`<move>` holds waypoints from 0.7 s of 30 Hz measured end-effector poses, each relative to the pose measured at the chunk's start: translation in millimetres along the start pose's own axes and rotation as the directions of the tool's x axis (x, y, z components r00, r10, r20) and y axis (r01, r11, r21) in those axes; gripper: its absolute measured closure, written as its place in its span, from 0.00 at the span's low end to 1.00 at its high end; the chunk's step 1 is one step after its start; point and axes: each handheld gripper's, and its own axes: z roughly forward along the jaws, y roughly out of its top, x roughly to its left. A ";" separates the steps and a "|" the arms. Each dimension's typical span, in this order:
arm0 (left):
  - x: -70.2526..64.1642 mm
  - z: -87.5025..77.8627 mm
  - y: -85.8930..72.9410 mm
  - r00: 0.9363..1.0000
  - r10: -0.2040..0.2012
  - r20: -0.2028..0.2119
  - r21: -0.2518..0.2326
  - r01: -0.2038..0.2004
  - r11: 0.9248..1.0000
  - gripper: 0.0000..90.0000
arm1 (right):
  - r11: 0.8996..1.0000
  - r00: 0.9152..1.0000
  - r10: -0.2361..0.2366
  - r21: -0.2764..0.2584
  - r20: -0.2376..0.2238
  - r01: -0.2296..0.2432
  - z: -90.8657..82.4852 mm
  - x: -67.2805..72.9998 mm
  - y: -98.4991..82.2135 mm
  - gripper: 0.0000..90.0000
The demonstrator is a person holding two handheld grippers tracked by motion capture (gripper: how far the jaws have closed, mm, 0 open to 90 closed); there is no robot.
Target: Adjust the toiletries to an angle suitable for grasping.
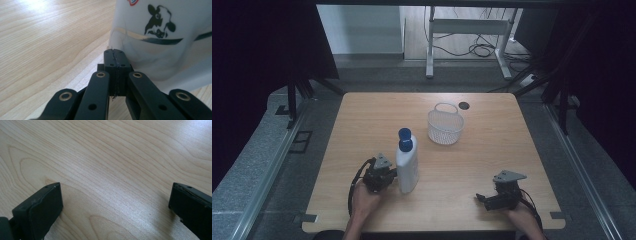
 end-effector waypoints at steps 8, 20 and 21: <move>-6.6 2.9 1.2 1.000 0.017 0.013 0.011 -0.018 1.000 0.99 | 1.000 1.000 0.000 0.000 0.000 0.000 0.0 0.0 0.0 0.00; -14.8 5.5 2.4 0.999 0.038 0.032 0.021 -0.038 0.999 0.99 | 1.000 1.000 0.000 0.002 -0.001 0.000 -0.2 -0.1 0.0 0.00; -14.8 5.5 2.4 0.999 0.038 0.032 0.021 -0.038 0.999 0.99 | 1.000 1.000 0.000 0.002 -0.001 0.000 -0.2 -0.1 0.0 0.00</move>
